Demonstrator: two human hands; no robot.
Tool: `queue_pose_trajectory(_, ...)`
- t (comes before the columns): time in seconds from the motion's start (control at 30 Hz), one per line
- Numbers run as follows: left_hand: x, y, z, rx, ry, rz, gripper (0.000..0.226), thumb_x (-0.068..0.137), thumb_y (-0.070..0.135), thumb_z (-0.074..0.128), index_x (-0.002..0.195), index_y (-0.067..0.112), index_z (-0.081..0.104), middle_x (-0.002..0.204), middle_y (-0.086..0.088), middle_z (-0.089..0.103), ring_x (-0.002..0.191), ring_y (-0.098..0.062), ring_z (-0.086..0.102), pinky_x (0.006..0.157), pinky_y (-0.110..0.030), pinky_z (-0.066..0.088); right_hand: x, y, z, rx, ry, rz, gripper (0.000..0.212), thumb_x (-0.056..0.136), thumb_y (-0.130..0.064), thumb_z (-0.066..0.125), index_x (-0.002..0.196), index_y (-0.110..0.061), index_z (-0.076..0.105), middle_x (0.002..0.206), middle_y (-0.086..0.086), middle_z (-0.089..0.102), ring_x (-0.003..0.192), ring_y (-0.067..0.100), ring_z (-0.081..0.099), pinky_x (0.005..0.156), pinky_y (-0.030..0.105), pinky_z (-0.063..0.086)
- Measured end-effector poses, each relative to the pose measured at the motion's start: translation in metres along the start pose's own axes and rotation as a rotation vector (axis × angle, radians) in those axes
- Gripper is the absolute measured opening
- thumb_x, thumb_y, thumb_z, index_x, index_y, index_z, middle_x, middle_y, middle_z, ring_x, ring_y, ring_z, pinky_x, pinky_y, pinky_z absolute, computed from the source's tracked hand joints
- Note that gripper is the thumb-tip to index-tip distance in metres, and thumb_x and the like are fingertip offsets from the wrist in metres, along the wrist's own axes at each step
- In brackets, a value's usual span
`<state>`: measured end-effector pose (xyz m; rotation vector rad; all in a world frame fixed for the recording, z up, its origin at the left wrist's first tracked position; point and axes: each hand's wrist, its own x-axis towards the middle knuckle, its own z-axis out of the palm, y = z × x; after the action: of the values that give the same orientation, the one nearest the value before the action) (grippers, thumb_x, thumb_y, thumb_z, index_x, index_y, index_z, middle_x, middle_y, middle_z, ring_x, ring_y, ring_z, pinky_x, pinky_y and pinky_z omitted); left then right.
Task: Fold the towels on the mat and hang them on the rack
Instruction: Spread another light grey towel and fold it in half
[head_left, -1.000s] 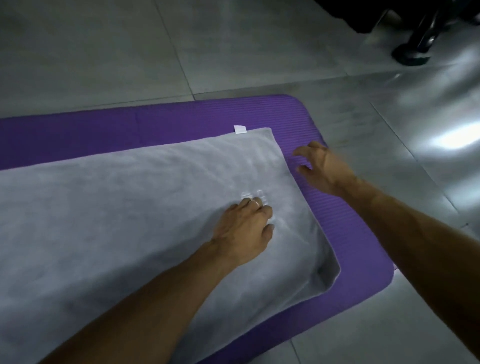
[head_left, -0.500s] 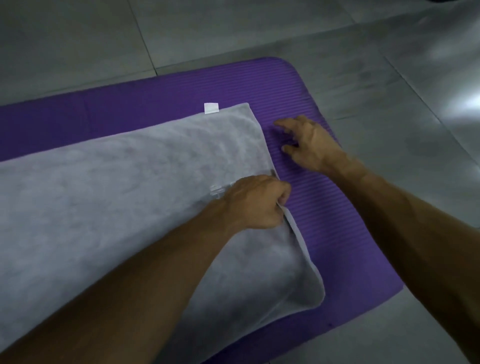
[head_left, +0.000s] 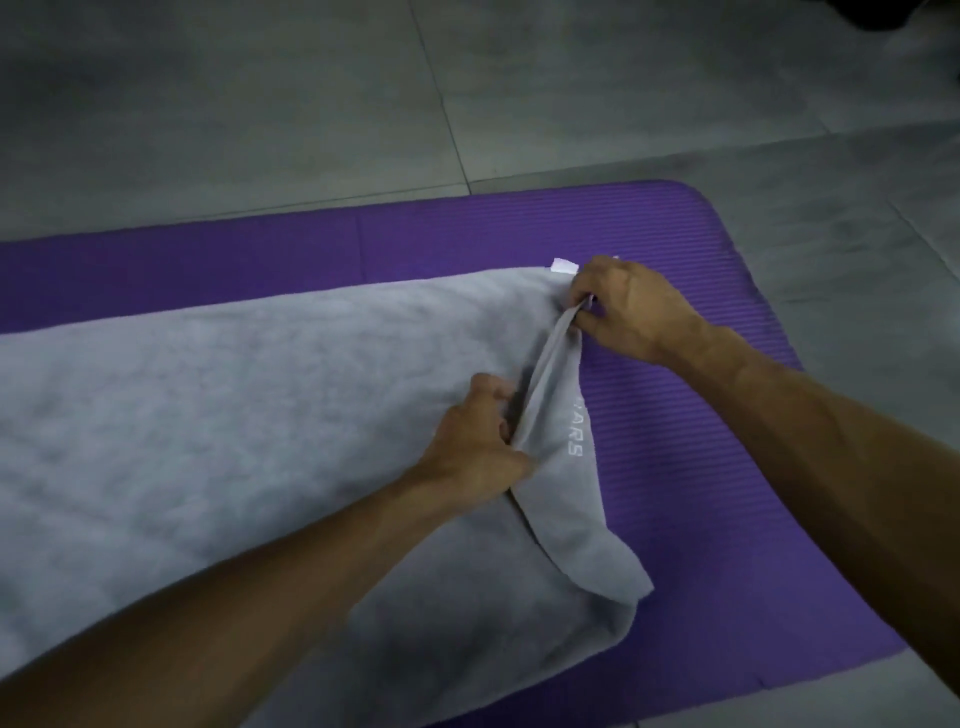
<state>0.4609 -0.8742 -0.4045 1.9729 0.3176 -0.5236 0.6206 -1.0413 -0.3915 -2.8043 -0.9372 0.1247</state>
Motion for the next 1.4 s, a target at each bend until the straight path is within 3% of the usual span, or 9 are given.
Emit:
queue_pose_trajectory(0.1,-0.015,-0.031,-0.033,-0.044,0.003,-0.161,0.021,0.075,0.017,0.069,0.094,0.010,0.068,0.086,-0.007,0.071,0.081,-0.022,0.069,0.075,-0.038,0.060,0.017,-0.030,-0.006,-0.012,0.000,-0.028,0.018,0.088,-0.024,0.064,0.098,-0.010,0.065,0.109,0.008,0.059,0.095,0.030,0.059,0.077,0.036,0.047)
queue_pose_trajectory(0.27,-0.050,-0.057,-0.080,-0.379,0.026,-0.377,0.020,0.095,0.017,0.056,0.108,0.003,0.059,0.093,-0.018,0.067,0.081,-0.028,0.067,0.080,-0.041,0.059,0.048,-0.086,-0.019,-0.076,-0.054,-0.078,0.027,0.091,-0.032,0.060,0.107,-0.011,0.064,0.111,0.009,0.059,0.103,0.028,0.054,0.081,0.037,0.043)
queue_pose_trajectory(0.37,-0.077,-0.072,-0.111,-0.395,0.109,-0.334,0.021,0.094,0.024,0.061,0.105,0.006,0.063,0.097,-0.014,0.069,0.078,-0.025,0.068,0.062,-0.034,0.060,0.065,-0.122,-0.020,-0.095,-0.048,-0.124,0.026,0.090,-0.033,0.060,0.104,-0.012,0.064,0.109,0.009,0.058,0.103,0.029,0.054,0.080,0.036,0.043)
queue_pose_trajectory(0.57,-0.133,-0.119,-0.162,-0.419,0.205,-0.311,0.023,0.079,0.010,0.077,0.101,0.010,0.071,0.095,-0.010,0.072,0.084,-0.022,0.070,0.069,-0.034,0.060,0.094,-0.195,-0.016,-0.124,-0.043,-0.198,0.027,0.090,-0.033,0.056,0.106,-0.012,0.065,0.110,0.012,0.057,0.109,0.032,0.051,0.085,0.041,0.048)
queue_pose_trajectory(0.7,-0.176,-0.162,-0.179,-0.398,0.347,-0.269,0.029,0.082,0.033,0.075,0.088,0.005,0.072,0.085,-0.018,0.070,0.074,-0.025,0.067,0.070,-0.043,0.056,0.113,-0.253,-0.012,-0.188,-0.046,-0.357,0.027,0.090,-0.032,0.055,0.103,-0.010,0.066,0.104,0.015,0.058,0.104,0.034,0.052,0.082,0.041,0.047)
queue_pose_trajectory(0.8,-0.210,-0.187,-0.190,-0.411,0.413,-0.263,0.048,0.081,0.047,0.071,0.078,0.000,0.061,0.066,-0.007,0.055,0.060,-0.019,0.054,0.056,-0.032,0.046,0.130,-0.308,-0.005,-0.214,-0.059,-0.459,0.024,0.090,-0.031,0.055,0.101,-0.012,0.066,0.103,0.013,0.059,0.101,0.033,0.053,0.077,0.037,0.044)
queue_pose_trajectory(0.97,-0.256,-0.224,-0.214,-0.375,0.648,-0.256,0.040,0.089,0.045,0.061,0.065,0.015,0.051,0.054,0.008,0.046,0.045,-0.004,0.043,0.045,-0.019,0.036,0.154,-0.411,0.014,-0.234,-0.086,-0.591,0.026,0.091,-0.031,0.053,0.106,-0.013,0.066,0.106,0.012,0.059,0.104,0.032,0.052,0.079,0.038,0.043)
queue_pose_trajectory(1.13,-0.295,-0.255,-0.244,-0.373,0.810,-0.223,0.032,0.092,0.037,0.061,0.070,0.015,0.055,0.058,0.005,0.050,0.044,0.001,0.046,0.043,-0.013,0.037,0.173,-0.492,0.028,-0.311,-0.162,-0.693,0.031,0.092,-0.033,0.051,0.112,-0.014,0.064,0.112,0.012,0.058,0.110,0.032,0.049,0.086,0.040,0.045)
queue_pose_trajectory(1.4,-0.330,-0.319,-0.297,-0.340,1.072,-0.301,0.023,0.098,0.032,0.049,0.079,0.021,0.055,0.062,0.003,0.054,0.051,0.001,0.049,0.050,-0.011,0.039,0.210,-0.630,0.047,-0.298,-0.148,-0.797,0.027,0.089,-0.031,0.054,0.105,-0.012,0.065,0.099,0.009,0.055,0.101,0.031,0.051,0.083,0.039,0.043)
